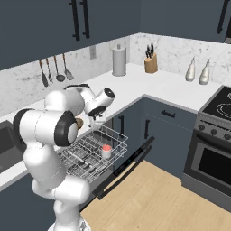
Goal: Pick up the cup and bowl from the counter, place them in the dishwasher, and close the dishwasher door.
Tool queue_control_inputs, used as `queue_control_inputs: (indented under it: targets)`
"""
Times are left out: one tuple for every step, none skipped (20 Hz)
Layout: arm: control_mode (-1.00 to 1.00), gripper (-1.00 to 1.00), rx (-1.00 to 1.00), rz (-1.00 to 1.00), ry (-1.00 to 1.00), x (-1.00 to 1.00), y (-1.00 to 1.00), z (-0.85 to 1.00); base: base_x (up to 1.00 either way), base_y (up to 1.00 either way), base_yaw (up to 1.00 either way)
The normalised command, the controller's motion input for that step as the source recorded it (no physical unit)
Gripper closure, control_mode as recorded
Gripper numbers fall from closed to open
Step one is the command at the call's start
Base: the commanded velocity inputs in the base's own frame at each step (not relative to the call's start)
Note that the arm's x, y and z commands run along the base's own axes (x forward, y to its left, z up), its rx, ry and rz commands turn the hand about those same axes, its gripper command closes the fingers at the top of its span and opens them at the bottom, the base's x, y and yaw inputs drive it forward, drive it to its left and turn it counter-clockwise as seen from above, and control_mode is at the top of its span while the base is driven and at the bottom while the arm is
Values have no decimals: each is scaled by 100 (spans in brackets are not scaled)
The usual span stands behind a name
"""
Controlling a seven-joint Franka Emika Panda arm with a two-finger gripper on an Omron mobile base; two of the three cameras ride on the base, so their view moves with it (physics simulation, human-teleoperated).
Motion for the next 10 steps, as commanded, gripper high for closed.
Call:
queue_control_inputs:
  targets:
    - [-100,-100,-10,5,-14,-64,51,0,0,0,0]
    - [-100,-100,-6,3,-15,-57,51,0,0,0,0]
    - [-100,-100,-3,0,-17,-38,49,0,0,0,0]
    - [-100,-100,-3,0,-17,-19,49,0,0,0,0]
    - [-100,-100,-4,0,-17,-2,44,0,0,0,0]
    - [-100,-100,-7,0,-17,0,39,0,0,0,0]
    - [-100,-100,-10,0,-13,0,31,-3,0,0,0]
    - [-100,-100,-13,0,-12,0,29,-11,0,0,0]
    - [-100,-100,-14,0,-10,0,25,-19,0,0,0]
    - [-100,-100,-16,0,-6,0,24,-27,0,0,0]
